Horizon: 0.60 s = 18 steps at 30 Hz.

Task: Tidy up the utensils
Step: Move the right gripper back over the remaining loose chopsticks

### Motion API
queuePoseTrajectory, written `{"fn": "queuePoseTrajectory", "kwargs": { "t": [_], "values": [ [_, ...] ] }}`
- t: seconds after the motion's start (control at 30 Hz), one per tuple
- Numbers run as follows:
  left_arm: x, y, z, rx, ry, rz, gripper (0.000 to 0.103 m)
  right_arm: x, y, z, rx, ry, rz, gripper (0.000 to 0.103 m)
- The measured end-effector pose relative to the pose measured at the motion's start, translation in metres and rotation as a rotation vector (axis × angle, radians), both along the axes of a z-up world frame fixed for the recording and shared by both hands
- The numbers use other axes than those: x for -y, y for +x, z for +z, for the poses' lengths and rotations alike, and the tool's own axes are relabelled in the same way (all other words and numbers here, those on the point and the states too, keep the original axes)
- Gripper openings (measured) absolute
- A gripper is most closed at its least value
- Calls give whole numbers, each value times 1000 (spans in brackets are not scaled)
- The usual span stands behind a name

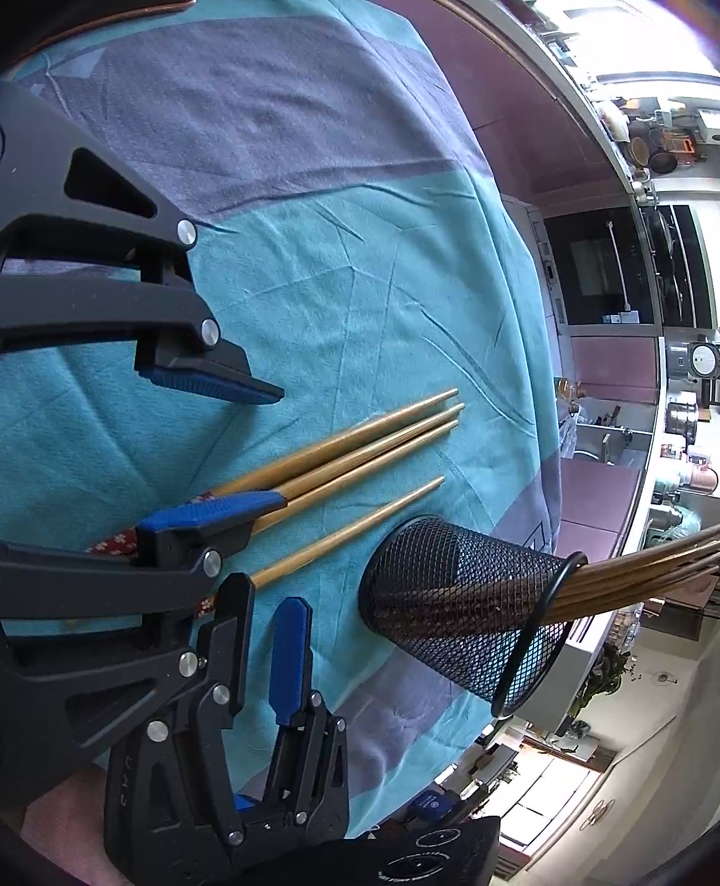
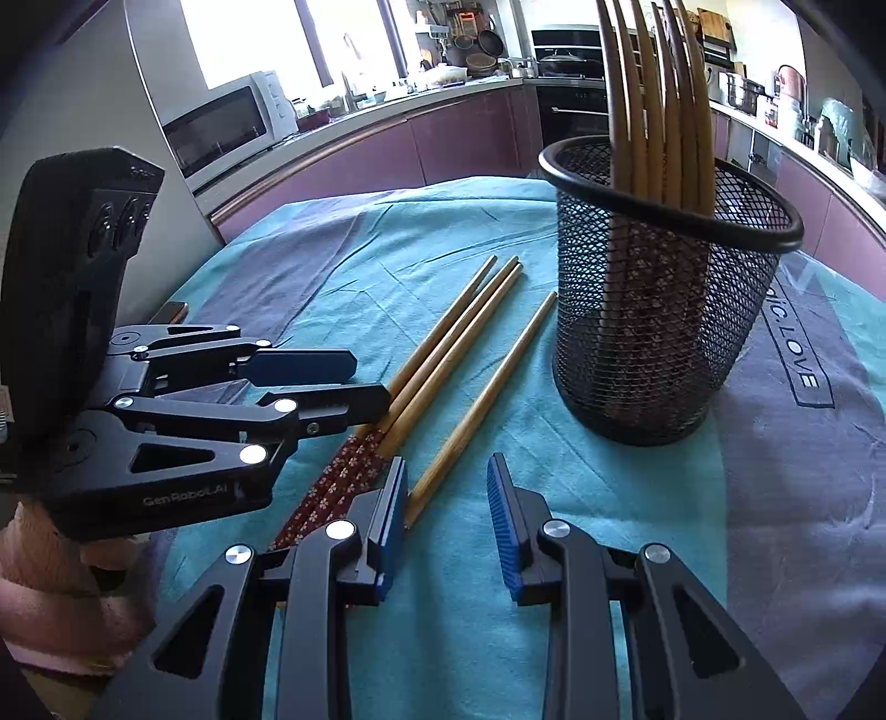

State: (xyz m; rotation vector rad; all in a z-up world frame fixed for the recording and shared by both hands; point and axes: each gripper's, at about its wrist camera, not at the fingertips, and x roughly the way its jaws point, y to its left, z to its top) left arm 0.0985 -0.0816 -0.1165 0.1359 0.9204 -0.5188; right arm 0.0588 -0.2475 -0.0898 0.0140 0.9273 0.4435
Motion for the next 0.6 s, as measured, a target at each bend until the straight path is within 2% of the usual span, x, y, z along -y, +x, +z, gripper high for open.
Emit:
{"fn": "queuePoseTrajectory", "kwargs": {
  "t": [0.2,0.33,0.6],
  "values": [
    [3,8,-3,-5,18,10,34,-3,3,-1,2,-9,-6,26],
    [4,9,-5,-3,49,15,28,-5,6,-1,2,-23,-13,22],
    [9,17,-4,-10,62,21,28,-10,19,-1,5,-31,-41,22]
  ]
}}
